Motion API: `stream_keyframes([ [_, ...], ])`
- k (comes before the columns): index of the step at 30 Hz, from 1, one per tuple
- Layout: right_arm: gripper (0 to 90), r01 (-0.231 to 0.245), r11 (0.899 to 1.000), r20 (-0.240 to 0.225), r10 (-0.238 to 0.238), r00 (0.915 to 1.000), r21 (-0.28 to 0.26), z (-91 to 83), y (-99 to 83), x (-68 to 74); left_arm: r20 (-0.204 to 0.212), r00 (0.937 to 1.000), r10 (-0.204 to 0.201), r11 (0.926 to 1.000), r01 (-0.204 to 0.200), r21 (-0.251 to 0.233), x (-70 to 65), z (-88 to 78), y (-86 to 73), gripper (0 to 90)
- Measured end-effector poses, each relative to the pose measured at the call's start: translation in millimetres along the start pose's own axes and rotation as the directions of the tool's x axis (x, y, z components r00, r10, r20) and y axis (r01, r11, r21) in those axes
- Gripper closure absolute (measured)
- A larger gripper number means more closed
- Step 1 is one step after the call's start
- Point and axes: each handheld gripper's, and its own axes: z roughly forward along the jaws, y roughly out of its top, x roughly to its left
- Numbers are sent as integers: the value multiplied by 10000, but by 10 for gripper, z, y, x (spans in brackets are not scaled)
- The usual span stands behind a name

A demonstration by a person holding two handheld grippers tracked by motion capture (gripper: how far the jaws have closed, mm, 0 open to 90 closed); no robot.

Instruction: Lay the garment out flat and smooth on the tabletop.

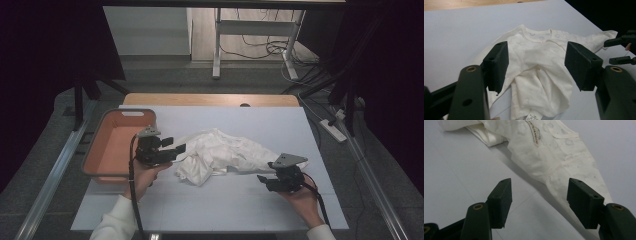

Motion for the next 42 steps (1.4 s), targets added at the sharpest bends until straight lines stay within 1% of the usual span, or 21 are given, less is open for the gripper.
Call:
stream_keyframes([
  [4,372,-7,10000,-14,7,10000,-32,11,1,5,-12,10000,-6,10000,6,24,-1,13,-3,358],
  [6,373,-98,9999,-130,96,9999,-89,18,11,17,-16,10000,-10,10000,10,36,-1,19,-3,358],
  [9,373,-303,9993,-441,293,9986,-224,33,43,44,-18,10000,2,10000,-2,59,-6,27,-4,357],
  [11,373,-250,9995,-452,241,9987,-198,34,52,53,-20,10000,5,10000,-5,77,-7,31,-5,357],
  [17,373,-280,9992,-752,258,9968,-279,67,91,127,-17,10000,-20,10000,20,50,-6,25,-2,357],
  [19,373,-162,9995,-845,137,9963,-284,96,122,185,-19,10000,-9,10000,9,42,-8,21,-1,357],
  [20,373,-162,9995,-845,137,9963,-284,96,122,185,-15,10000,-7,10000,7,39,-9,20,0,357],
  [21,373,-74,9995,-934,45,9956,-308,119,147,233,-5,10000,1,10000,-1,37,-13,19,2,357],
  [22,373,-74,9995,-934,45,9956,-308,119,147,233,-5,10000,1,10000,-1,37,-13,19,2,357],
  [24,374,54,9996,-1014,-81,9948,-271,142,176,283,4,10000,6,10000,-6,29,-17,18,3,358],
  [27,374,166,9995,-1202,-196,9926,-264,199,207,360,22,10000,10,10000,-10,24,-22,20,5,357],
  [30,376,268,9995,-1382,-286,9900,-146,272,223,430,31,10000,5,10000,-5,22,-27,24,5,357],
  [33,380,400,9992,-1457,-392,9885,28,374,226,494,51,10000,25,10000,-25,20,-33,22,9,357],
  [36,385,385,9991,-1561,-356,9871,155,473,228,552,66,10000,27,10000,-27,-13,-36,16,12,357],
  [38,389,480,9986,-1530,-439,9872,235,560,253,607,65,10000,8,10000,-8,-19,-34,13,12,357],
  [39,389,480,9986,-1530,-439,9872,235,560,253,607,65,10000,6,10000,-5,-19,-34,12,12,357],
  [42,391,483,9987,-1477,-452,9880,172,643,305,649,92,10000,-1,10000,1,-29,-35,10,12,357],
])
